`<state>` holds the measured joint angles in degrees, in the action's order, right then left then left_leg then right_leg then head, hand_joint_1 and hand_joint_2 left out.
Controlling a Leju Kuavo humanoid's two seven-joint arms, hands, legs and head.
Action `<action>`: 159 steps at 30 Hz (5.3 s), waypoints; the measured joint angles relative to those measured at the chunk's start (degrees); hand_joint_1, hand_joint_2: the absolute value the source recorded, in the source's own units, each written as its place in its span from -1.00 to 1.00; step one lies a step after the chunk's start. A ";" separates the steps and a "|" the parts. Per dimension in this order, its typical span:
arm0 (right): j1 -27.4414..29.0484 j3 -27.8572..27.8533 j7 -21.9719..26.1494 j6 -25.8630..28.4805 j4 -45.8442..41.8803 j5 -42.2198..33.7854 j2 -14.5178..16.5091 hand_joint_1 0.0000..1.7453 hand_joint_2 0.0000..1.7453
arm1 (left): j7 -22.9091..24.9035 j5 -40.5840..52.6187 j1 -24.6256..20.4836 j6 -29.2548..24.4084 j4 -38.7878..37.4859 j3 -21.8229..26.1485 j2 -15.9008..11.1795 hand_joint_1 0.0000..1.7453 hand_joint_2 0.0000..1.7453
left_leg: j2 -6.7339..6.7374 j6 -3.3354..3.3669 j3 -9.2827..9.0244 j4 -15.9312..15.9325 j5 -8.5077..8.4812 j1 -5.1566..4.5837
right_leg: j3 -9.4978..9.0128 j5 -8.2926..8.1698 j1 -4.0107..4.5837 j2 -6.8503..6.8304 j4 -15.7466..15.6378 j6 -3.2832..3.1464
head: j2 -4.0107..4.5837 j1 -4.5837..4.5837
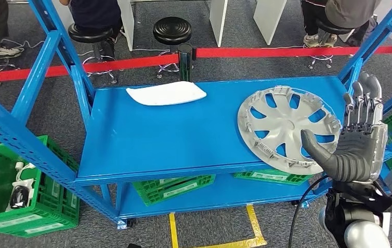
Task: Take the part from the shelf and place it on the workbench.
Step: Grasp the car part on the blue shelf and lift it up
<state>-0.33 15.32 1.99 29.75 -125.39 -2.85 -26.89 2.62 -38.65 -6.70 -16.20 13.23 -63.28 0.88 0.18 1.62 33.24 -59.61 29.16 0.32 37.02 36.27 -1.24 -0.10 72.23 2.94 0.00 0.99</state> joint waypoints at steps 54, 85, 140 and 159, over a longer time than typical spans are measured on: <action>-14.87 9.82 -36.39 -43.93 26.26 30.30 -21.99 -1.00 1.00 | 2.35 5.06 -1.10 2.64 -0.20 -2.77 0.56 -1.00 -1.00 | 0.17 -1.11 -1.94 0.69 2.03 -0.55 | -2.68 -8.90 -0.36 0.25 -13.66 -0.52 | 0.00 -0.34; -17.97 16.68 -32.45 -39.63 29.92 27.53 -19.92 -1.00 1.00 | 1.58 0.60 -1.22 -0.56 -0.24 -2.54 -0.16 -1.00 -1.00 | 0.44 -1.07 -1.94 0.71 2.06 -0.53 | -2.71 -8.91 -0.35 0.42 -13.70 -0.53 | 0.00 -0.38; -21.55 27.75 -41.98 -52.54 36.46 23.17 -18.92 -1.00 1.00 | 4.04 1.60 -0.47 2.21 -0.78 -1.44 1.55 -1.00 -1.00 | 0.18 -1.09 -2.30 0.71 2.09 -0.48 | -3.18 -8.97 -0.31 0.40 -13.89 -0.47 | 0.00 -0.40; -23.84 29.10 -41.99 -55.81 38.55 27.94 -19.04 -1.00 1.00 | 4.04 1.93 -0.47 2.23 -0.79 -1.44 1.58 -1.00 -1.00 | 0.16 -1.09 -2.33 0.71 2.09 -0.48 | -3.19 -8.99 -0.31 0.40 -13.92 -0.45 | 0.00 -0.40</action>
<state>-24.16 44.41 -39.99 -26.07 -86.85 25.09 -45.93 6.66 -36.72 -7.17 -13.97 12.44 -64.72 2.46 0.35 0.53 30.91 -58.89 31.25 -0.17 33.83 27.29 -1.56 0.29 58.31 2.48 0.00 0.59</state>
